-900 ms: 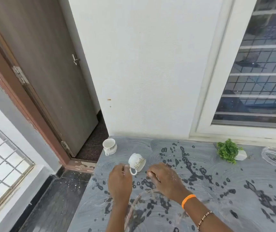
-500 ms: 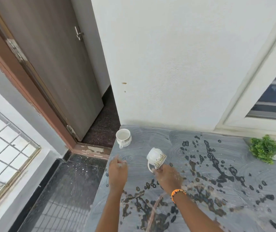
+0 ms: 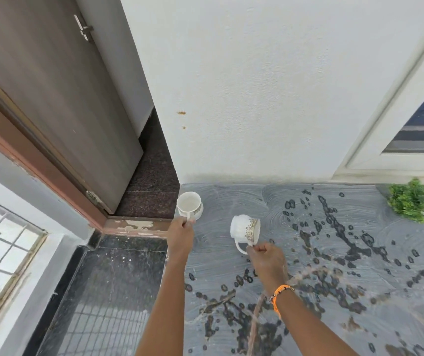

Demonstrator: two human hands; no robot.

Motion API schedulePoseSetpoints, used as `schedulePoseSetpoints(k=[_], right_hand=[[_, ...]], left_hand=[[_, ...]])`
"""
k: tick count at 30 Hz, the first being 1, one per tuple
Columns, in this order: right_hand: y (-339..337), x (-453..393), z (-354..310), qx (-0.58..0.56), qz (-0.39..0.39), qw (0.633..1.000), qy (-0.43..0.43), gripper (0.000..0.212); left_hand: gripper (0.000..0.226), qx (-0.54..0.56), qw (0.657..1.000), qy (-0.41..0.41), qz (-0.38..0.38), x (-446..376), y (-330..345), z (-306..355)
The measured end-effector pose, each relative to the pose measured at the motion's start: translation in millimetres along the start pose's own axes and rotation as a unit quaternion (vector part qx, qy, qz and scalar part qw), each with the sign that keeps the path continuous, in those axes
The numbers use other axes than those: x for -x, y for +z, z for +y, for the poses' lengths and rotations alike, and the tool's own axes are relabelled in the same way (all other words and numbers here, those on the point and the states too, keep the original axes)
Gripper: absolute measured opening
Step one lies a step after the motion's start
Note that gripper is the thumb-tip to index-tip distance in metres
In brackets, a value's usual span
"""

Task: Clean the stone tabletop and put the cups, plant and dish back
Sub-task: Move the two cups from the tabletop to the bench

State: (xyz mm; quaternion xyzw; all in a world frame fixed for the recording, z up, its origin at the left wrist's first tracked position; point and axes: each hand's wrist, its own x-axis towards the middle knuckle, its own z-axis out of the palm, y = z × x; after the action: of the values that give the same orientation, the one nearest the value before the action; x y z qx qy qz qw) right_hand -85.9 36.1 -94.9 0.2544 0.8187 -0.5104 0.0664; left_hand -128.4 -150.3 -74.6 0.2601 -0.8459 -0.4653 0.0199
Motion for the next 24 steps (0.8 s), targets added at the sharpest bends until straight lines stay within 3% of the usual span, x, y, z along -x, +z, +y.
schedulePoseSetpoints(k=[4, 8, 13, 24], right_hand=[[-6.8, -4.7, -5.9, -0.083, -0.007, 0.996, 0.026, 0.009], [-25.8, -6.9, -11.8, -0.169, -0.017, 0.984, 0.051, 0.005], [-65.5, -5.9, -1.7, -0.159, 0.004, 0.987, 0.031, 0.008], [-268.5, 30.6, 83.0, -0.123, 0.119, 0.985, -0.021, 0.007]], left_hand=[[0.035, 0.030, 0.998, 0.040, -0.031, 12.5, 6.6, 0.3], [0.033, 0.075, 0.997, 0.014, -0.004, 38.1, 20.6, 4.2], [0.025, 0.096, 0.995, 0.018, -0.001, 77.3, 39.0, 11.6], [0.017, 0.142, 0.979, 0.073, -0.125, 249.4, 134.4, 86.0]])
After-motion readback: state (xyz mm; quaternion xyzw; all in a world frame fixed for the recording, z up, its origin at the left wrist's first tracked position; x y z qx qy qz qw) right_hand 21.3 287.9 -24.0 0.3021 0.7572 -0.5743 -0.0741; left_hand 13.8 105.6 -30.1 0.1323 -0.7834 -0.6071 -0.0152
